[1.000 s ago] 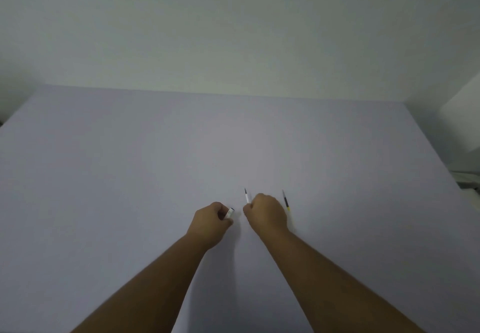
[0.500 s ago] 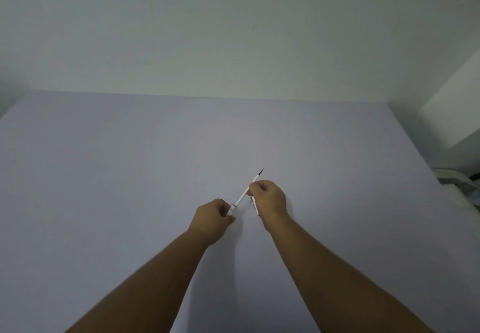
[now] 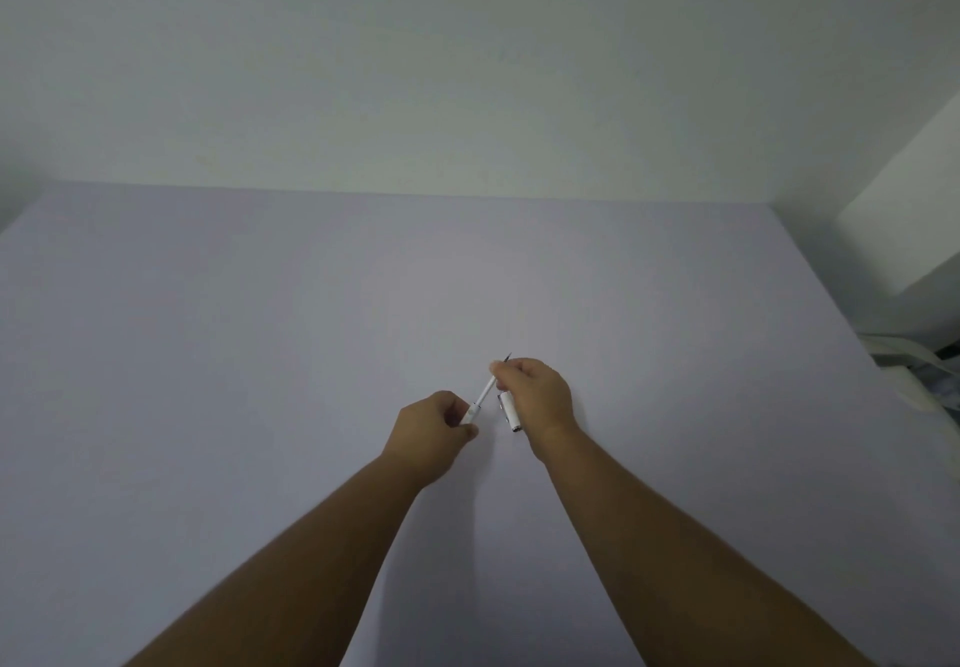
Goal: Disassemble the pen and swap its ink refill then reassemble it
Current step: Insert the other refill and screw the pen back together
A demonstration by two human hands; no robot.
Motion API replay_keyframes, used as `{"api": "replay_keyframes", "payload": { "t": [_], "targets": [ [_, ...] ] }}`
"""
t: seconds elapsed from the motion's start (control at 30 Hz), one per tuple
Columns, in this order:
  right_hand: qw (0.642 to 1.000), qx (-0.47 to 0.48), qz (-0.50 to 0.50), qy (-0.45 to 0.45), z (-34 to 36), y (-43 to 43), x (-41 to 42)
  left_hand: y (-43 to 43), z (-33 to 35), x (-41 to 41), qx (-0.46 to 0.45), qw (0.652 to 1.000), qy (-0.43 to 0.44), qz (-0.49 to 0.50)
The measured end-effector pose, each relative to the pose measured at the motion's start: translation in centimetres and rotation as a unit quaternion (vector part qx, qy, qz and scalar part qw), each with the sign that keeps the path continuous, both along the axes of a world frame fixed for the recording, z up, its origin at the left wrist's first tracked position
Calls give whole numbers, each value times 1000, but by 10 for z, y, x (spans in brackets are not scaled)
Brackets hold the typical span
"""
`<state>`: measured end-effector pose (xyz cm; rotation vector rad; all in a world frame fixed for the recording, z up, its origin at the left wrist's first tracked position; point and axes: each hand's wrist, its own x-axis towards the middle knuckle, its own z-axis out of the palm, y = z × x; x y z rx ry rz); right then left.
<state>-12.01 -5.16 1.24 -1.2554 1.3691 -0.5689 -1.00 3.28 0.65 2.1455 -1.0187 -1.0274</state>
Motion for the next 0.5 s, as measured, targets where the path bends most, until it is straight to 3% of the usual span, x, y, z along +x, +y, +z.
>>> {"api": "replay_keyframes", "payload": {
  "t": [0.23,0.37,0.43,0.5],
  "targets": [
    [995,24,97,15,0,-10,-6,-5,-1,-3,-6,1000,8,-3],
    [998,20,44,28,2,-25,-16,-4,-5,-2,-2,1000,17,-2],
    [989,-45,37,136,-5,-36,-24,-4,-6,-1,-2,999,32,5],
    [948,-105,98,283,-12,-40,-31,-4,-7,0,-3,999,44,3]
  ]
}}
